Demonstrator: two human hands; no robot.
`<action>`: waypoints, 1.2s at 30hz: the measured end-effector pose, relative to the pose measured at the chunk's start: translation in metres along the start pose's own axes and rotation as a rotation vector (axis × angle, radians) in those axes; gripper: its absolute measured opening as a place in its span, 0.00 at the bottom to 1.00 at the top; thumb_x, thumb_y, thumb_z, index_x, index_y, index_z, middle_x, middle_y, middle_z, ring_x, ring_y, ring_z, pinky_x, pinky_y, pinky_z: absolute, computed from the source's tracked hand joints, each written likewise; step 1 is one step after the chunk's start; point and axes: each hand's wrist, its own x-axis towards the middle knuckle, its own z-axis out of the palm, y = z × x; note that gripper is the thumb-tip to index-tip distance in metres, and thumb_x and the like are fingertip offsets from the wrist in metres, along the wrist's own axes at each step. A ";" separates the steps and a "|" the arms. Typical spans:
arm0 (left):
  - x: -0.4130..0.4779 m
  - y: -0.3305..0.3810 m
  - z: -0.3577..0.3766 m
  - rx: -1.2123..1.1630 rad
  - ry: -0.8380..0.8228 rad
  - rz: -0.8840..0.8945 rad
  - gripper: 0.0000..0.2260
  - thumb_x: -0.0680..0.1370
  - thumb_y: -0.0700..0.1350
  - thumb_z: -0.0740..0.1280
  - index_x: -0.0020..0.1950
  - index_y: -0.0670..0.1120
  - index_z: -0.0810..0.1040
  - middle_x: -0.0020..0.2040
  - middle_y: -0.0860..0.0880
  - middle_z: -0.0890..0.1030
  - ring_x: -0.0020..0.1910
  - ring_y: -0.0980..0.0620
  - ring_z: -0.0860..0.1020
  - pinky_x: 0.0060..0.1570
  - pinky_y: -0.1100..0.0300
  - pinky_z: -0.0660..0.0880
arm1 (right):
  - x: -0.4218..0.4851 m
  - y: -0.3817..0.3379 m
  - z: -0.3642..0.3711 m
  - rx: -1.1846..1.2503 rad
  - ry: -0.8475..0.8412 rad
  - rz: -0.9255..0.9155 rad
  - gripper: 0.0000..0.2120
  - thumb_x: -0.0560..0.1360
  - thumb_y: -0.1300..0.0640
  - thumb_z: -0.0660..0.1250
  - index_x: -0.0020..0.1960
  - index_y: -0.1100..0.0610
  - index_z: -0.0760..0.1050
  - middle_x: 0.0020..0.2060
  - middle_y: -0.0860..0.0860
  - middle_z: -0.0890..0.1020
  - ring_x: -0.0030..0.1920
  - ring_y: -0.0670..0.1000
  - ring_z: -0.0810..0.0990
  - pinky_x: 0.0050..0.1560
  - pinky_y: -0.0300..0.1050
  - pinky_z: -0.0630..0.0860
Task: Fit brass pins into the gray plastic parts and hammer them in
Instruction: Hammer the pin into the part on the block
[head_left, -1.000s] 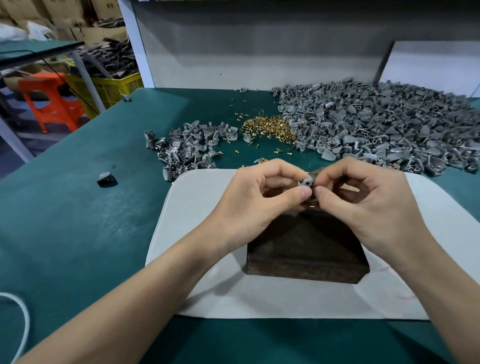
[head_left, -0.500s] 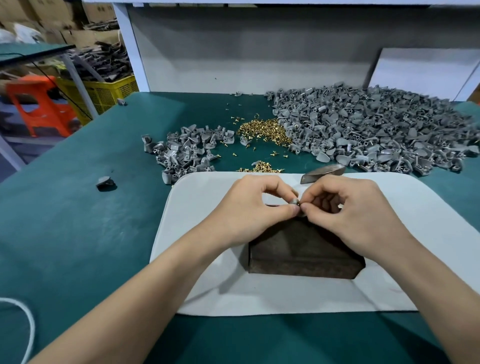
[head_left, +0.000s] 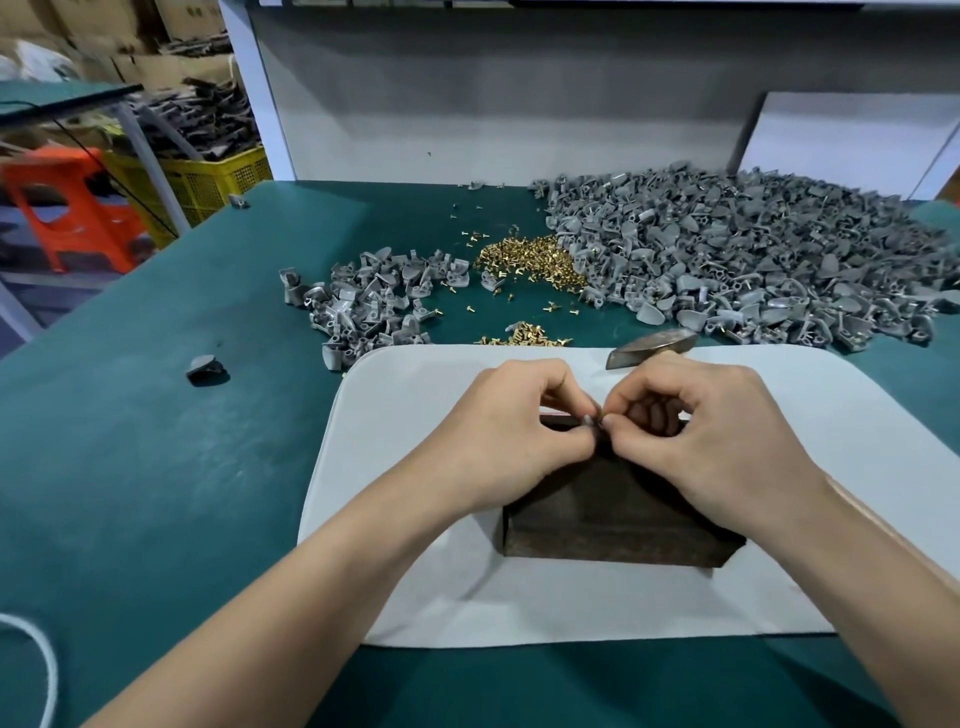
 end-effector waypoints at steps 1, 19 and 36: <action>0.000 0.000 0.000 -0.009 0.000 -0.006 0.07 0.71 0.36 0.71 0.38 0.47 0.77 0.40 0.54 0.82 0.43 0.60 0.80 0.53 0.61 0.76 | 0.001 0.000 0.001 0.018 0.001 0.011 0.05 0.63 0.56 0.71 0.31 0.48 0.77 0.29 0.45 0.77 0.33 0.47 0.74 0.35 0.41 0.71; 0.000 0.004 -0.003 -0.099 -0.047 -0.029 0.03 0.72 0.31 0.70 0.42 0.38 0.80 0.38 0.49 0.80 0.36 0.59 0.76 0.40 0.72 0.72 | 0.004 -0.017 -0.005 -0.275 -0.090 -0.089 0.04 0.63 0.64 0.73 0.34 0.58 0.79 0.28 0.48 0.74 0.31 0.49 0.71 0.36 0.46 0.70; -0.011 -0.010 0.005 -0.172 0.061 0.025 0.08 0.73 0.35 0.70 0.39 0.47 0.78 0.48 0.52 0.83 0.47 0.60 0.80 0.51 0.68 0.74 | 0.003 0.047 -0.034 -0.137 0.022 0.625 0.09 0.70 0.51 0.73 0.45 0.53 0.77 0.41 0.54 0.83 0.38 0.53 0.81 0.42 0.49 0.79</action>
